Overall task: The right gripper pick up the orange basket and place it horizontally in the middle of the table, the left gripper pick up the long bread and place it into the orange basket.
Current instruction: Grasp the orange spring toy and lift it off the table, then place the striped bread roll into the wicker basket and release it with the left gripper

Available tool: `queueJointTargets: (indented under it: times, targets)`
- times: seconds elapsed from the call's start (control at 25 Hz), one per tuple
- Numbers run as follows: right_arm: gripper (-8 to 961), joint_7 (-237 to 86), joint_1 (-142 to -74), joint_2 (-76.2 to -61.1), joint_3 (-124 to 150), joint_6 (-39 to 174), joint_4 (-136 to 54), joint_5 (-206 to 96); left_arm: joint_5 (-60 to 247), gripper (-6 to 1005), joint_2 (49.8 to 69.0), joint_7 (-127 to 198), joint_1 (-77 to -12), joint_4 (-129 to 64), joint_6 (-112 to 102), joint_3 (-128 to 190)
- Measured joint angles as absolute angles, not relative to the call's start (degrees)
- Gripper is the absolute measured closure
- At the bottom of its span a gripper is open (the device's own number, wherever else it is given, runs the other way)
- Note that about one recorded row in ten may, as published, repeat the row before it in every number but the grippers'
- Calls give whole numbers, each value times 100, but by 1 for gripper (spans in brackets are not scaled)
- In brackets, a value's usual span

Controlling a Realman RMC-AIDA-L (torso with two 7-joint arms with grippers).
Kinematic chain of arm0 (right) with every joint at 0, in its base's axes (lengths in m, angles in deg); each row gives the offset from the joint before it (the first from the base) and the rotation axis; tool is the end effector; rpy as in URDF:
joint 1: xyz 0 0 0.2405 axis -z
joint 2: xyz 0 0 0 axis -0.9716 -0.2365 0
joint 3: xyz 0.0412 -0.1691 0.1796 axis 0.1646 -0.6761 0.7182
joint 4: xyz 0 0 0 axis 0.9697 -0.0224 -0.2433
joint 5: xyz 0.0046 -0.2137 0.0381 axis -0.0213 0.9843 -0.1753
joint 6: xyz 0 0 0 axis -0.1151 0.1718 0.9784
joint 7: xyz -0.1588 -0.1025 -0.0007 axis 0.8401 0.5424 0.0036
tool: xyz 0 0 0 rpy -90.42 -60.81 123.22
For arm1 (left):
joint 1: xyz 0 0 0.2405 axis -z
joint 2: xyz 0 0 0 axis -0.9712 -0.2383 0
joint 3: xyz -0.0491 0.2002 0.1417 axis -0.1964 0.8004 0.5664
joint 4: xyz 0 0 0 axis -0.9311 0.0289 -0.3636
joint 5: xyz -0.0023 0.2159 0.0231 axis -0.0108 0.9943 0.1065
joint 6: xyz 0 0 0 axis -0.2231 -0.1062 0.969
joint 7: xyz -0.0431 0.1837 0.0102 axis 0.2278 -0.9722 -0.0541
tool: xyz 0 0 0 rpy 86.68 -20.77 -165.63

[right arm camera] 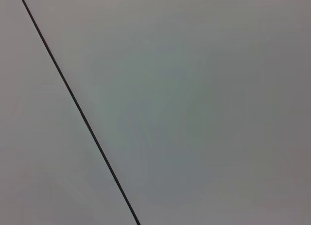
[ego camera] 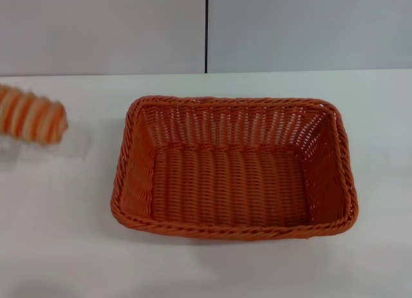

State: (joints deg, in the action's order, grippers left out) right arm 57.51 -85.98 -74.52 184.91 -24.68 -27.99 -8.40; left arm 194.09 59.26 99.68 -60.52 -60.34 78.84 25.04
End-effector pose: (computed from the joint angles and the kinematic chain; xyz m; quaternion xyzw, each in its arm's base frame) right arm 0.4122 0.2657 0.0857 -0.5182 0.3629 0.4579 0.6246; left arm -0.3817 0.2876 0.0839 -0.7630 -0.3193 -0.3448 0.4439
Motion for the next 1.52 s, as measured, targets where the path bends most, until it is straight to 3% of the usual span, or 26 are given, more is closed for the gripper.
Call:
queueJointTargets:
  times: [0.2, 0.32, 0.44, 0.84, 1.12, 1.32, 1.44, 1.52]
  targets:
    - [408, 5751, -8600, -7458, 18492, -2444, -2811, -840, 18700, 842, 6009, 10244, -6000, -5963, 8620, 2539]
    - [408, 5751, -8650, -7459, 18491, -2424, -2891, -840, 18639, 845, 6206, 10325, -5656, -5742, 9133, 2745]
    - [408, 5751, -8674, -7453, 18485, -2422, -2936, -824, 18662, 847, 6263, 10159, -5293, -5204, 9130, 3436]
    - [408, 5755, -8671, -7455, 18481, -2417, -2938, -782, 18661, 854, 6310, 9649, -4374, -4284, 8215, 5352]
    - [408, 5758, -8667, -7456, 18485, -2416, -2936, -778, 18614, 861, 6299, 9570, -4436, -4281, 8295, 5417]
    - [408, 5759, -8686, -7456, 18481, -2409, -2936, -777, 18602, 711, 6287, 9569, -4499, -4305, 8327, 5395]
    - [408, 5760, -8694, -7455, 18481, -2402, -2936, -777, 18514, 458, 6273, 9547, -4599, -4335, 8356, 5291]
    - [407, 5760, -8695, -7455, 18482, -2402, -2935, -777, 18392, 411, 6270, 9489, -4692, -4352, 8392, 5156]
